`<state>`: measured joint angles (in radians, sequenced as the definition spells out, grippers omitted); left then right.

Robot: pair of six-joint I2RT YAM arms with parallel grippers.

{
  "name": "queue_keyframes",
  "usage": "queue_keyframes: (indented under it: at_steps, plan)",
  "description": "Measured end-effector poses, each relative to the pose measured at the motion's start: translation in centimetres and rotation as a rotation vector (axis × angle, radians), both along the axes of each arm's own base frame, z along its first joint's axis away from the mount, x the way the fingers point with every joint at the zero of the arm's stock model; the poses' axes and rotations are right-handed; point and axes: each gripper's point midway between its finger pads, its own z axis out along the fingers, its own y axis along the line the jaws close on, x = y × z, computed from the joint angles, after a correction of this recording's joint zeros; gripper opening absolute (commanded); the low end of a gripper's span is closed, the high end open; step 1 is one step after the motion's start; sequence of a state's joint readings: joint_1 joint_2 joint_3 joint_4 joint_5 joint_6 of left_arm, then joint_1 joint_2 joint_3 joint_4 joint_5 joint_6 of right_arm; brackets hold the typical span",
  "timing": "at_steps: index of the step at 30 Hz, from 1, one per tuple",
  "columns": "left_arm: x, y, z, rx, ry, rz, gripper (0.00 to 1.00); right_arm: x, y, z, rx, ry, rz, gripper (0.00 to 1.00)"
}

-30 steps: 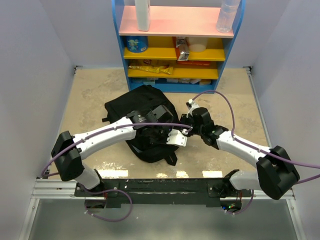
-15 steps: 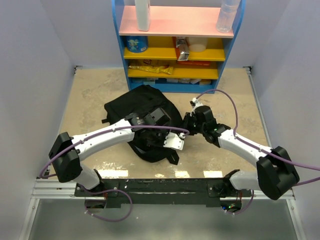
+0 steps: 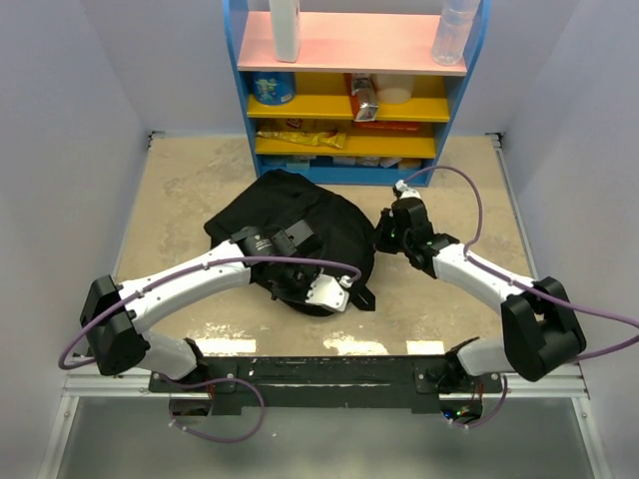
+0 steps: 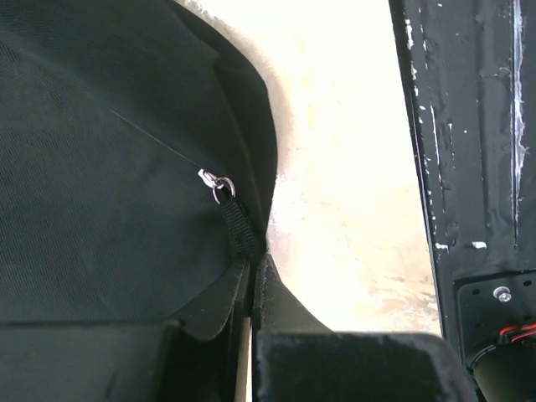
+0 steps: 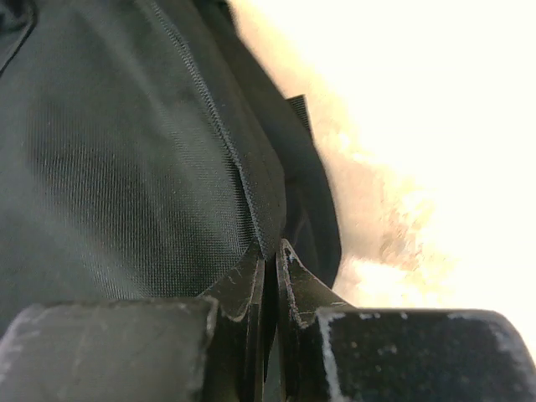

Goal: Pack the student bag
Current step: Zip the student bag at the center of the board.

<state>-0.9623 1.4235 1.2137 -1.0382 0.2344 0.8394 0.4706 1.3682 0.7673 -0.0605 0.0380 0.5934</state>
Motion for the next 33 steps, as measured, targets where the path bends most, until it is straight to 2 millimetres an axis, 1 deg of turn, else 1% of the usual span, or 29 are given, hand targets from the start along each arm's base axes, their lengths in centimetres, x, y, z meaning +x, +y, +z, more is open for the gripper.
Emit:
queue_keyframes:
  at_steps: [3,4,6,7,9,10,11,13,15,17,18,19,20,22,23,24,26,28,31,33]
  plan:
    - [0.0,0.4,0.3,-0.007,-0.007,-0.003,0.00,1.0,-0.4,-0.2,-0.028,-0.001,-0.019,0.00]
    - [-0.1,0.6,0.4,-0.007,-0.008,-0.004,0.00,1.4,-0.4,-0.3,-0.037,0.002,-0.024,0.07]
    - [-0.1,0.9,0.3,-0.003,-0.008,-0.002,0.00,2.1,-0.5,-0.3,-0.054,0.008,-0.031,0.30]
    - [0.0,1.0,0.3,-0.002,-0.009,0.001,0.00,2.5,-0.5,-0.2,-0.063,0.010,-0.033,0.43]
    - [0.1,1.0,0.3,-0.001,-0.014,0.007,0.00,3.5,-0.7,0.6,-0.071,-0.006,-0.047,0.51]
    - [0.3,1.1,0.3,0.000,-0.019,0.010,0.00,3.7,-0.8,1.0,-0.070,-0.015,-0.050,0.57]
    - [0.5,1.0,0.3,-0.003,-0.025,0.018,0.00,3.8,-1.0,1.6,-0.066,-0.028,-0.056,0.60]
    - [1.1,0.7,0.3,-0.015,-0.042,0.035,0.00,3.5,-1.2,3.0,-0.044,-0.046,-0.063,0.67]
    - [1.8,0.2,0.0,-0.022,-0.044,0.059,0.00,2.7,-1.3,5.0,-0.008,-0.072,-0.065,0.69]
    - [2.6,-0.5,-0.5,-0.016,-0.036,0.082,0.00,1.5,-1.2,7.1,0.051,-0.107,-0.058,0.78]
    - [3.1,-0.9,-0.8,-0.013,-0.031,0.092,0.00,0.9,-1.1,7.8,0.078,-0.115,-0.055,0.82]
    - [3.6,-1.4,-1.0,-0.010,-0.028,0.099,0.00,0.1,-0.9,8.4,0.110,-0.122,-0.047,0.84]
    - [4.0,-1.8,-1.2,-0.009,-0.025,0.105,0.00,-0.8,-0.5,8.7,0.139,-0.121,-0.035,0.84]
    - [4.7,-2.4,-1.4,-0.012,-0.026,0.113,0.00,-2.5,0.6,8.2,0.183,-0.092,-0.005,0.84]
    - [4.9,-2.5,-1.4,-0.018,-0.030,0.115,0.00,-3.4,1.4,7.6,0.194,-0.067,0.014,0.82]
    - [4.9,-2.5,-1.4,-0.020,-0.030,0.115,0.00,-4.3,2.3,6.9,0.198,-0.033,0.036,0.77]
    - [5.0,-2.6,-1.3,-0.025,-0.033,0.115,0.00,-6.0,4.1,5.2,0.198,0.040,0.078,0.72]
    - [5.0,-2.6,-1.2,-0.027,-0.035,0.115,0.00,-7.4,5.3,3.4,0.194,0.108,0.103,0.67]
    - [5.0,-2.6,-0.9,-0.035,-0.040,0.115,0.00,-8.6,5.2,1.5,0.191,0.174,0.084,0.65]
    - [5.0,-2.6,-0.6,-0.043,-0.045,0.115,0.00,-8.7,5.2,1.2,0.197,0.191,0.068,0.64]
